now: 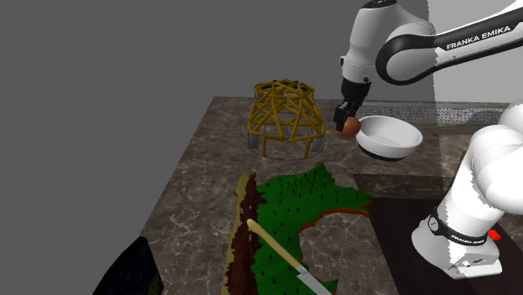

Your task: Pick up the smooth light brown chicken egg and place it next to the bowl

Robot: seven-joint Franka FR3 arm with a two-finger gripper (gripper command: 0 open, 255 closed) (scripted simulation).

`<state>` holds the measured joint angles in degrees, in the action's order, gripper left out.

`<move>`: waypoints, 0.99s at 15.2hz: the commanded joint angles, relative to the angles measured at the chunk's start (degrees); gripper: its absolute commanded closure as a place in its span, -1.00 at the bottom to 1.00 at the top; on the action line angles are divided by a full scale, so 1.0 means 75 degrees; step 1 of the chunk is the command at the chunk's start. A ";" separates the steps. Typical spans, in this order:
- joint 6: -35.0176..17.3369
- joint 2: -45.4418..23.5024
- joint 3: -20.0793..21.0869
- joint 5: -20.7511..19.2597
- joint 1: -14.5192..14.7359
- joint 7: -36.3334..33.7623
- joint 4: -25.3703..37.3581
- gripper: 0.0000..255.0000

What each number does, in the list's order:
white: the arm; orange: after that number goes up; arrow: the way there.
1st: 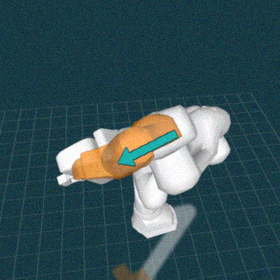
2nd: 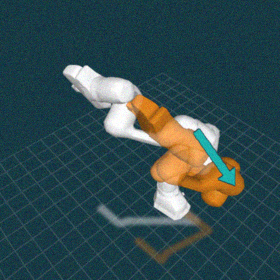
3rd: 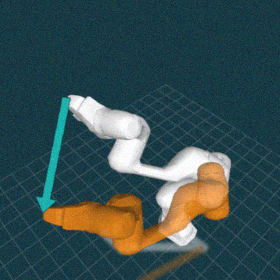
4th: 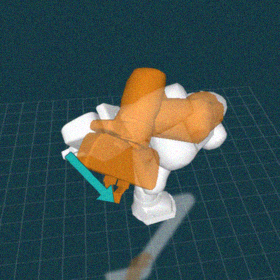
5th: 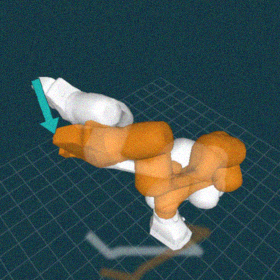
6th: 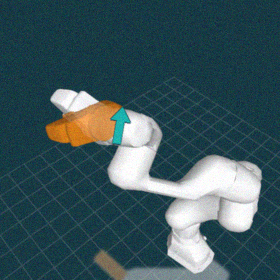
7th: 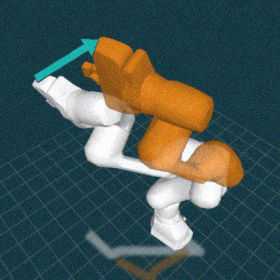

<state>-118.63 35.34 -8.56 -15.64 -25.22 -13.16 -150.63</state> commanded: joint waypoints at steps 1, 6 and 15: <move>-0.0227 -0.0062 -0.0012 -0.0032 -0.0008 -0.0046 -0.0162 1.00; -0.0824 -0.0299 -0.0061 -0.0131 -0.0045 -0.0145 -0.0528 1.00; -0.1973 -0.0907 -0.0141 -0.0347 -0.0129 -0.0354 -0.1079 1.00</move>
<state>-132.46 29.04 -9.55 -18.04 -26.10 -15.64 -158.31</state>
